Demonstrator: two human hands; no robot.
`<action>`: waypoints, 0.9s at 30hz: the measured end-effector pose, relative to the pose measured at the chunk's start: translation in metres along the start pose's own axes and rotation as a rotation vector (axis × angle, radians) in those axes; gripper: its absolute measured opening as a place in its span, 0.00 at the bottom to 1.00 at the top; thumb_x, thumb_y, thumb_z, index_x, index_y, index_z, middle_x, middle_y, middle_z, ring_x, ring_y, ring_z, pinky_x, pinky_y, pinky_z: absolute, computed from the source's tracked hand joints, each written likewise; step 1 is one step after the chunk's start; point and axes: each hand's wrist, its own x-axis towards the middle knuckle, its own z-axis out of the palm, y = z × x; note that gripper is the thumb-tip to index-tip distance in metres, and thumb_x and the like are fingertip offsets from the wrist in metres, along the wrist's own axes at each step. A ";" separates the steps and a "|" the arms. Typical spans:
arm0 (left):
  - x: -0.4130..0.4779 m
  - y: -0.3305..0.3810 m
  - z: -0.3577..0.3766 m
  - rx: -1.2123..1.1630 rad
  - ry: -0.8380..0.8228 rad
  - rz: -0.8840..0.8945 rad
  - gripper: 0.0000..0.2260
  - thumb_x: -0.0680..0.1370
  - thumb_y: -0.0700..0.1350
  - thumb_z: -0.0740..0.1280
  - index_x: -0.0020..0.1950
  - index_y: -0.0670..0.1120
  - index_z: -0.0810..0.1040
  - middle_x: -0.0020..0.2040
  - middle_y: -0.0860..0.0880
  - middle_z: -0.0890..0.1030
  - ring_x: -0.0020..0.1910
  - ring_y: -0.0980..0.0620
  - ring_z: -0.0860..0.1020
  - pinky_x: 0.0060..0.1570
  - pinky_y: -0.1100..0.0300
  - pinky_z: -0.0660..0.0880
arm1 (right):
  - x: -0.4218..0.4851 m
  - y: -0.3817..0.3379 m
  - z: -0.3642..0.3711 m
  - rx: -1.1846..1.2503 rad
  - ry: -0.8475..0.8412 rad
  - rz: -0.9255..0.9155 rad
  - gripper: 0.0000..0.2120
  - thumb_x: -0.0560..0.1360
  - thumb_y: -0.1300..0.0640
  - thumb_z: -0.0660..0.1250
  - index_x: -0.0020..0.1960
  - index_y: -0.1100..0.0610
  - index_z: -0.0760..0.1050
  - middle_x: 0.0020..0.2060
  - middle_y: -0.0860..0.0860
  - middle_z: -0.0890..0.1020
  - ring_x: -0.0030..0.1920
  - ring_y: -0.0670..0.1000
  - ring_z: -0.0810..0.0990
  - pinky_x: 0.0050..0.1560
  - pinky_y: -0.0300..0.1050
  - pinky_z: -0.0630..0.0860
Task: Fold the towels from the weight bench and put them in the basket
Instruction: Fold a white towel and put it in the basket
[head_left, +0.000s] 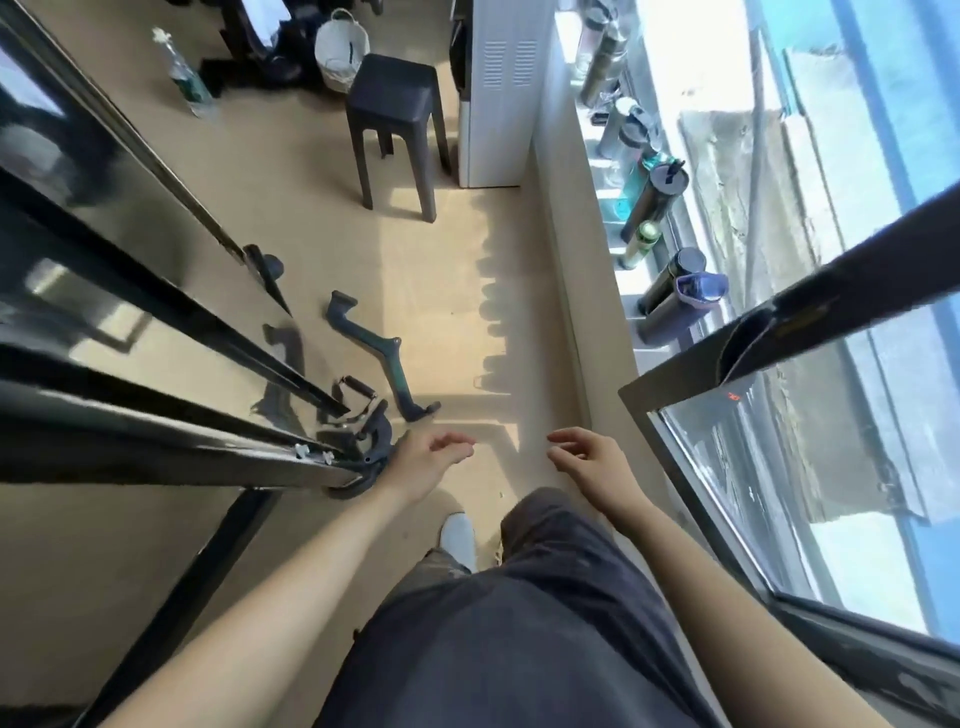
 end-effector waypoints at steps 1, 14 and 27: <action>0.017 0.011 -0.006 0.015 -0.001 0.005 0.08 0.78 0.42 0.71 0.55 0.42 0.85 0.53 0.43 0.86 0.56 0.45 0.83 0.63 0.50 0.77 | 0.015 -0.008 -0.003 0.009 -0.001 0.007 0.10 0.77 0.57 0.69 0.57 0.54 0.82 0.46 0.50 0.85 0.48 0.47 0.83 0.52 0.43 0.80; 0.232 0.142 -0.076 0.006 0.138 -0.093 0.04 0.78 0.43 0.71 0.49 0.50 0.86 0.47 0.50 0.87 0.50 0.49 0.83 0.53 0.57 0.77 | 0.287 -0.146 -0.055 0.001 -0.061 0.016 0.09 0.75 0.59 0.70 0.55 0.51 0.81 0.43 0.52 0.85 0.46 0.53 0.84 0.50 0.47 0.78; 0.384 0.242 -0.184 -0.188 0.320 -0.112 0.05 0.78 0.42 0.72 0.50 0.49 0.87 0.49 0.54 0.87 0.53 0.55 0.82 0.58 0.60 0.76 | 0.511 -0.318 -0.083 -0.269 -0.288 -0.101 0.12 0.75 0.54 0.70 0.58 0.51 0.81 0.43 0.51 0.85 0.45 0.54 0.84 0.53 0.48 0.80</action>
